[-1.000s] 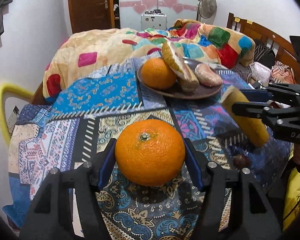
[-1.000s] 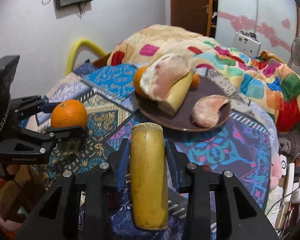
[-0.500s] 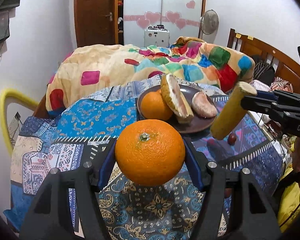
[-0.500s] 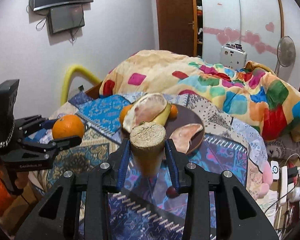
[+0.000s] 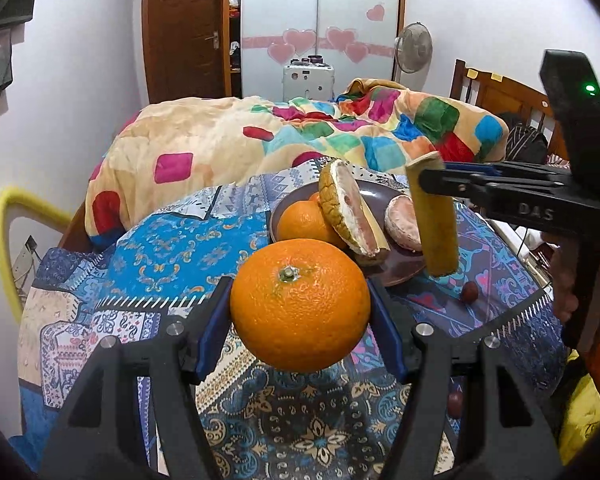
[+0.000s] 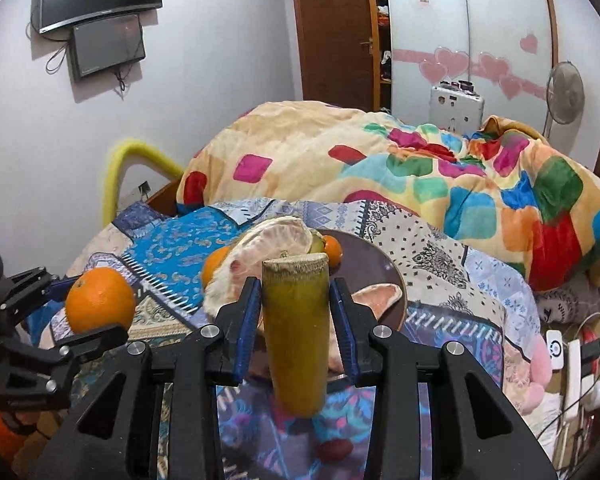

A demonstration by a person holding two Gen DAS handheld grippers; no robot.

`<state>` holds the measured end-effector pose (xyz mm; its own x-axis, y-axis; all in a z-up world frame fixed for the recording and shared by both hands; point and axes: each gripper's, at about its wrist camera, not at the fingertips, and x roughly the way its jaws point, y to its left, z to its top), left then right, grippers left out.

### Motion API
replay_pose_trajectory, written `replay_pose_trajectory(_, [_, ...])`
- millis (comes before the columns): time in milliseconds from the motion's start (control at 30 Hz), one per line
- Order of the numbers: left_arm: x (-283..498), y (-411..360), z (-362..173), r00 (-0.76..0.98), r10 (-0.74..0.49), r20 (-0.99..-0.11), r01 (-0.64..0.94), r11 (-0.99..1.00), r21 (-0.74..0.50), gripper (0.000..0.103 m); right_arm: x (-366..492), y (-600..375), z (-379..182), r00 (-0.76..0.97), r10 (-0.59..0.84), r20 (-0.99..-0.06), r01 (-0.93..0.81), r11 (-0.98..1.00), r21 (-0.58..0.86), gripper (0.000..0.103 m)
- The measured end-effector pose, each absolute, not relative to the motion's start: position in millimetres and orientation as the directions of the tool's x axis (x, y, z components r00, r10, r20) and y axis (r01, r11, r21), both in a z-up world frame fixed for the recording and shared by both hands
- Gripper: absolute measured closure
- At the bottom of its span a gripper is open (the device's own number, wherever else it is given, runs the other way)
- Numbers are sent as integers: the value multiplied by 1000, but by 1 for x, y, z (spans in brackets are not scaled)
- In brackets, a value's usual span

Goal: Organize fruits
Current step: 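Place the yellow cylinder on the plate with the right gripper while the left carries the orange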

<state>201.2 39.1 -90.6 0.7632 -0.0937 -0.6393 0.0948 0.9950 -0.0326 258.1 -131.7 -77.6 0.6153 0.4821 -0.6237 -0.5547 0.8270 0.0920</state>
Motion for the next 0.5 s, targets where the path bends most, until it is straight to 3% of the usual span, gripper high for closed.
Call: replay_pose_trajectory(500, [218,36,-93,767,-105,-634,103,994,-39,39,300,-122,-86,599,483,-639,-524,840,143,71])
